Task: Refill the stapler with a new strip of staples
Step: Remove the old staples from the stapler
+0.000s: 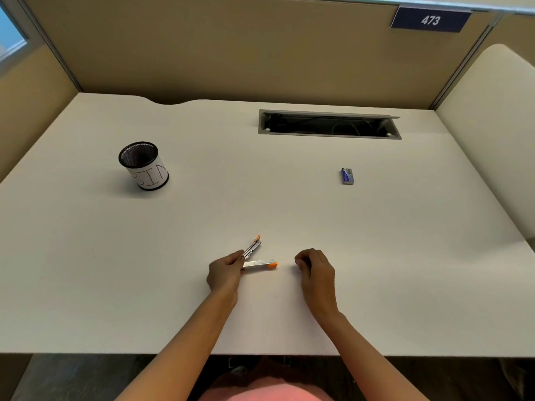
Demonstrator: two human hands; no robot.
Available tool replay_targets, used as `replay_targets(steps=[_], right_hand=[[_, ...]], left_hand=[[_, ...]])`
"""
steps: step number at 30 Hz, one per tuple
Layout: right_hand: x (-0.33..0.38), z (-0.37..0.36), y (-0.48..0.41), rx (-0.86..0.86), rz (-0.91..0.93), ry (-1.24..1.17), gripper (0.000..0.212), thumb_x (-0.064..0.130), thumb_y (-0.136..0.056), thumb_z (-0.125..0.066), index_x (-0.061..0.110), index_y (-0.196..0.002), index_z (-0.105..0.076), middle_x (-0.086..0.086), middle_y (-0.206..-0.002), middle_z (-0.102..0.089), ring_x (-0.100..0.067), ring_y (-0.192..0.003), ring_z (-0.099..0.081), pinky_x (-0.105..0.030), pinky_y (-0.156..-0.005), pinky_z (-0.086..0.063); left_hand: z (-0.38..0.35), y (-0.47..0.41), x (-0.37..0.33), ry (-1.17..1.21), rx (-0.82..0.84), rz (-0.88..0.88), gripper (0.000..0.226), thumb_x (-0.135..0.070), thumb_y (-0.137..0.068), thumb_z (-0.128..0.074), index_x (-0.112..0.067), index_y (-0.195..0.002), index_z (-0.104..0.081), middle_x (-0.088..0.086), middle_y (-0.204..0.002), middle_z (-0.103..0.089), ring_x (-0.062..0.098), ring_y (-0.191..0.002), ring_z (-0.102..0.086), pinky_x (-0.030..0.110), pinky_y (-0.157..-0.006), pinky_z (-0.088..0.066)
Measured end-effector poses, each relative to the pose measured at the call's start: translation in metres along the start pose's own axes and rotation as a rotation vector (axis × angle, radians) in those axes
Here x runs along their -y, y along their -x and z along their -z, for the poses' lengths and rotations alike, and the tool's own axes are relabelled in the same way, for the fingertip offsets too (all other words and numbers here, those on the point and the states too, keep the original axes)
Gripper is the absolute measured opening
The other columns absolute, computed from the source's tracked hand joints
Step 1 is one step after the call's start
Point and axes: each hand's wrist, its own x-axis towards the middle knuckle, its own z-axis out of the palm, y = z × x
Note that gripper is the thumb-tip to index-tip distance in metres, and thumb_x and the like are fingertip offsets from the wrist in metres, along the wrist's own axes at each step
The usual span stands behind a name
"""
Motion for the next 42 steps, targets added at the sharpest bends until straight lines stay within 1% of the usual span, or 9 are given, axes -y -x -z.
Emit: replay_targets(steps=[6, 10, 15, 19, 25, 29, 33, 38, 42], right_hand=[[0.006, 0.001, 0.0, 0.047, -0.022, -0.063, 0.019, -0.004, -0.092, -0.048, 0.012, -0.084, -0.054, -0.001, -0.081, -0.059, -0.02, -0.073, -0.054, -0.025, -0.066, -0.041], [0.008, 0.002, -0.001, 0.052, -0.06, -0.098, 0.019, -0.006, -0.091, -0.047, 0.01, -0.086, -0.056, -0.002, -0.08, -0.062, -0.022, -0.073, -0.058, -0.013, -0.063, -0.039], [0.015, 0.0, -0.005, 0.064, -0.051, -0.137, 0.016, -0.007, -0.085, -0.06, 0.009, -0.085, -0.06, -0.002, -0.079, -0.064, -0.021, -0.072, -0.061, -0.03, -0.065, -0.048], [0.022, -0.003, -0.009, 0.069, -0.048, -0.204, 0.017, -0.006, -0.085, -0.061, 0.01, -0.084, -0.062, -0.001, -0.077, -0.066, -0.019, -0.069, -0.062, -0.019, -0.061, -0.046], [0.04, -0.008, -0.018, 0.099, -0.069, -0.297, 0.013, -0.003, -0.086, -0.062, 0.009, -0.084, -0.068, -0.002, -0.072, -0.068, -0.018, -0.065, -0.063, -0.01, -0.058, -0.044], [0.054, -0.019, -0.029, 0.147, -0.076, -0.355, 0.019, -0.006, -0.084, -0.061, 0.009, -0.085, -0.07, -0.007, -0.076, -0.07, -0.018, -0.067, -0.066, -0.02, -0.06, -0.052], [0.075, -0.036, -0.046, 0.199, 0.007, -0.352, 0.021, -0.008, -0.085, -0.057, 0.007, -0.09, -0.071, -0.008, -0.074, -0.07, -0.016, -0.065, -0.066, -0.016, -0.063, -0.052], [0.115, -0.068, -0.077, 0.21, 0.173, -0.337, 0.019, -0.004, -0.084, -0.058, 0.01, -0.093, -0.068, -0.005, -0.077, -0.071, -0.017, -0.068, -0.068, -0.033, -0.07, -0.056], [0.153, -0.097, -0.106, 0.204, 0.285, -0.336, 0.014, 0.001, -0.085, -0.062, 0.009, -0.096, -0.067, -0.005, -0.081, -0.072, -0.021, -0.073, -0.069, -0.037, -0.074, -0.057]], left_hand=[[0.002, 0.008, 0.001, -0.032, -0.066, -0.008, 0.018, -0.012, -0.076, -0.076, -0.011, -0.093, -0.077, 0.005, -0.094, -0.075, 0.022, -0.089, -0.07, 0.026, -0.083, -0.052], [0.006, 0.008, -0.001, -0.022, -0.093, -0.043, 0.019, -0.009, -0.076, -0.075, -0.011, -0.095, -0.077, 0.004, -0.094, -0.075, 0.019, -0.091, -0.07, 0.023, -0.084, -0.049], [0.013, 0.004, -0.003, 0.062, -0.074, -0.039, 0.017, -0.004, -0.076, -0.074, -0.011, -0.092, -0.077, 0.003, -0.09, -0.075, 0.018, -0.085, -0.072, 0.026, -0.087, -0.053], [0.022, 0.006, -0.006, 0.095, -0.142, -0.081, 0.016, -0.004, -0.079, -0.071, -0.01, -0.093, -0.075, 0.002, -0.083, -0.074, 0.018, -0.079, -0.071, 0.02, -0.076, -0.049], [0.04, -0.004, -0.006, -0.147, -0.369, -0.34, 0.022, -0.013, -0.091, -0.056, -0.01, -0.11, -0.067, 0.01, -0.109, -0.068, 0.02, -0.096, -0.062, 0.023, -0.082, -0.043], [0.056, -0.028, 0.006, -0.542, -0.299, -0.484, 0.058, -0.027, -0.093, -0.054, -0.007, -0.144, -0.036, 0.009, -0.151, -0.036, 0.025, -0.139, -0.033, 0.034, -0.114, -0.024], [0.074, -0.054, 0.01, -0.858, -0.264, -0.548, 0.072, -0.042, -0.097, -0.04, -0.006, -0.152, -0.011, 0.006, -0.162, -0.007, 0.022, -0.149, -0.003, 0.035, -0.12, 0.0], [0.087, -0.073, 0.015, -1.078, -0.35, -0.547, 0.072, -0.049, -0.093, -0.01, -0.006, -0.151, -0.011, 0.008, -0.161, -0.008, 0.025, -0.149, -0.009, 0.044, -0.12, -0.006], [0.082, -0.073, 0.017, -1.079, -0.388, -0.55, 0.072, -0.048, -0.094, -0.012, -0.004, -0.149, -0.024, 0.012, -0.157, -0.024, 0.029, -0.145, -0.024, 0.048, -0.117, -0.018]])
